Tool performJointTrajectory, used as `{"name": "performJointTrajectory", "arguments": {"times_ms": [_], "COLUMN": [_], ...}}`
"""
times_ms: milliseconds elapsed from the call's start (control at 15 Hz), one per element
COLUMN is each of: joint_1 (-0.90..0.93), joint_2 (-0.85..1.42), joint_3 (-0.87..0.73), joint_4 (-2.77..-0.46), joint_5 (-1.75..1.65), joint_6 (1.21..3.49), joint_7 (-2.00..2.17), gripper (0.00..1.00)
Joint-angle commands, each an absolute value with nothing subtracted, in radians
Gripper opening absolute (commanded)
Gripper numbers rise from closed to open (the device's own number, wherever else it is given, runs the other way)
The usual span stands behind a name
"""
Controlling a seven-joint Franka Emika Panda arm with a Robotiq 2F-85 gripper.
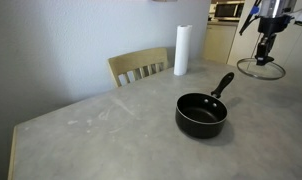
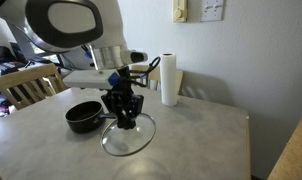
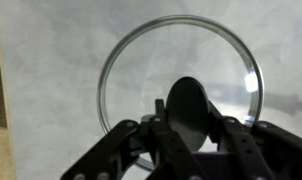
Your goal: Pick up the lid from the pot and put it on the table
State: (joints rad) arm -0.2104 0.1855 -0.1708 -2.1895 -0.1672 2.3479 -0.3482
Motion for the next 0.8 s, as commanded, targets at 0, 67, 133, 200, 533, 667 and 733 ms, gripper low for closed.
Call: {"name": "performJointTrajectory", "arguments": {"times_ms": [0,67,133,200,533,667,733], "joint_1": [-0.236,-0.237,-0.234,-0.227,-0.216,-0.22,-0.221], "joint_2": [0.245,0.267,0.289,0.312,0.387,0.411,0.422], "joint_3": [-0.166,-0.165,-0.167,-0.17,-0.162,-0.151,-0.147], "joint_4": [-2.195,-2.188,-2.181,-2.17,-2.128,-2.109,-2.102], "joint_5": [-0.133,-0.134,-0.145,-0.157,-0.153,-0.137,-0.133], "joint_6": [2.359,2.354,2.351,2.346,2.362,2.37,2.374], "joint_7": [-0.426,-0.416,-0.393,-0.36,-0.283,-0.272,-0.267], "gripper": [0.15,0.15,0.15,0.15,0.15,0.15,0.15]}}
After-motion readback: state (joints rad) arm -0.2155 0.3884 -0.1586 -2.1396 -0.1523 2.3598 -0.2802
